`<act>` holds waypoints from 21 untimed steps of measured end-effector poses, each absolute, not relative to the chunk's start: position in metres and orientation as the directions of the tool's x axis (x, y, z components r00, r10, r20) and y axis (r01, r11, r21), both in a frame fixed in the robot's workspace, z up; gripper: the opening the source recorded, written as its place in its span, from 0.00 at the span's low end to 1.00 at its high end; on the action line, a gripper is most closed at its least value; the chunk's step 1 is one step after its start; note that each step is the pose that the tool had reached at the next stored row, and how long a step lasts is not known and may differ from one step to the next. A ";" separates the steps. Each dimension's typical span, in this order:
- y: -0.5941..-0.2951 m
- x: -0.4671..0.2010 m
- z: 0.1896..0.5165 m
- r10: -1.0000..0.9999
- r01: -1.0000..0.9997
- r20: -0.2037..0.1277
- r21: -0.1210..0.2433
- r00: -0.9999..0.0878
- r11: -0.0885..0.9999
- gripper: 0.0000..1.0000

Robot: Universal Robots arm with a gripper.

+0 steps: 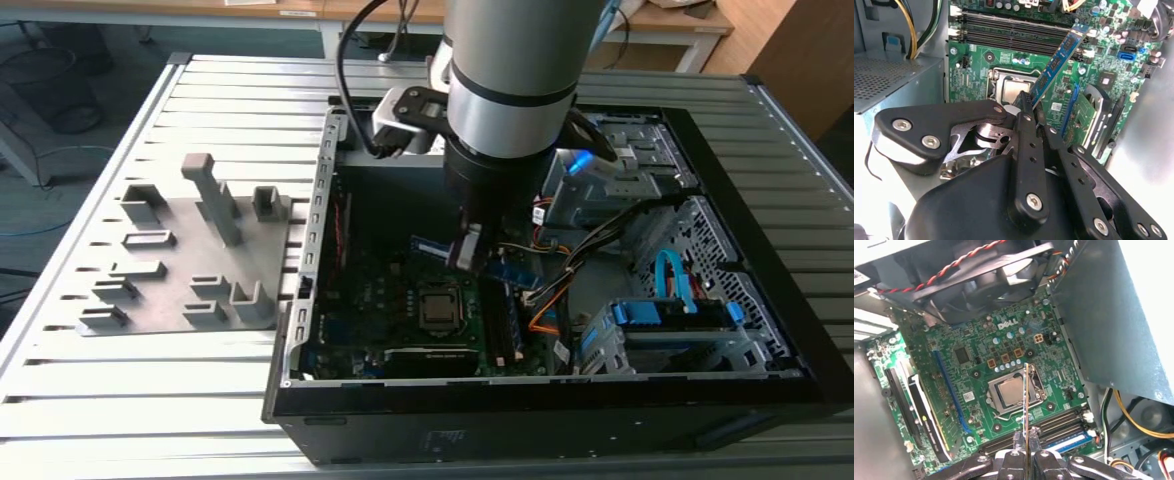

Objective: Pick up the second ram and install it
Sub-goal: 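Insert the second ram into the second slot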

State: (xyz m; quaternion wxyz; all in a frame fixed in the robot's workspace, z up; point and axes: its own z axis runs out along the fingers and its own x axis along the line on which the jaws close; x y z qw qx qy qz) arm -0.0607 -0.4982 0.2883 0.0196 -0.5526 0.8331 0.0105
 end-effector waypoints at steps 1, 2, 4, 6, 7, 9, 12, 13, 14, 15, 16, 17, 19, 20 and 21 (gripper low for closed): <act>-0.498 -0.061 0.288 -0.918 -0.918 -0.044 -0.004 -0.395 0.396 0.14; -0.498 -0.061 0.288 -0.915 -0.915 -0.044 -0.004 -0.402 0.402 0.14; -0.498 -0.061 0.288 -0.908 -0.908 -0.044 -0.004 -0.418 0.418 0.14; -0.498 -0.061 0.288 -0.899 -0.900 -0.044 -0.004 -0.435 0.436 0.14; -0.498 -0.061 0.288 -0.895 -0.896 -0.044 -0.004 -0.443 0.444 0.14; -0.498 -0.061 0.288 -0.888 -0.888 -0.044 -0.004 -0.458 0.459 0.14; -0.498 -0.061 0.288 -0.877 -0.878 -0.044 -0.004 -0.478 0.479 0.14; -0.498 -0.061 0.288 -0.874 -0.874 -0.044 -0.004 -0.484 0.485 0.14; -0.498 -0.061 0.288 -0.870 -0.871 -0.044 -0.004 -0.491 0.491 0.14; -0.498 -0.061 0.288 -0.867 -0.868 -0.044 -0.004 -0.496 0.497 0.14; -0.498 -0.061 0.288 -0.864 -0.864 -0.044 -0.004 -0.502 0.503 0.14; -0.498 -0.061 0.288 -0.860 -0.861 -0.044 -0.004 -0.508 0.509 0.14; -0.498 -0.061 0.288 -0.853 -0.854 -0.044 -0.004 -0.520 0.521 0.14; -0.498 -0.061 0.288 -0.849 -0.850 -0.044 -0.004 -0.526 0.527 0.14; -0.498 -0.061 0.288 -0.846 -0.846 -0.044 -0.004 -0.532 0.533 0.14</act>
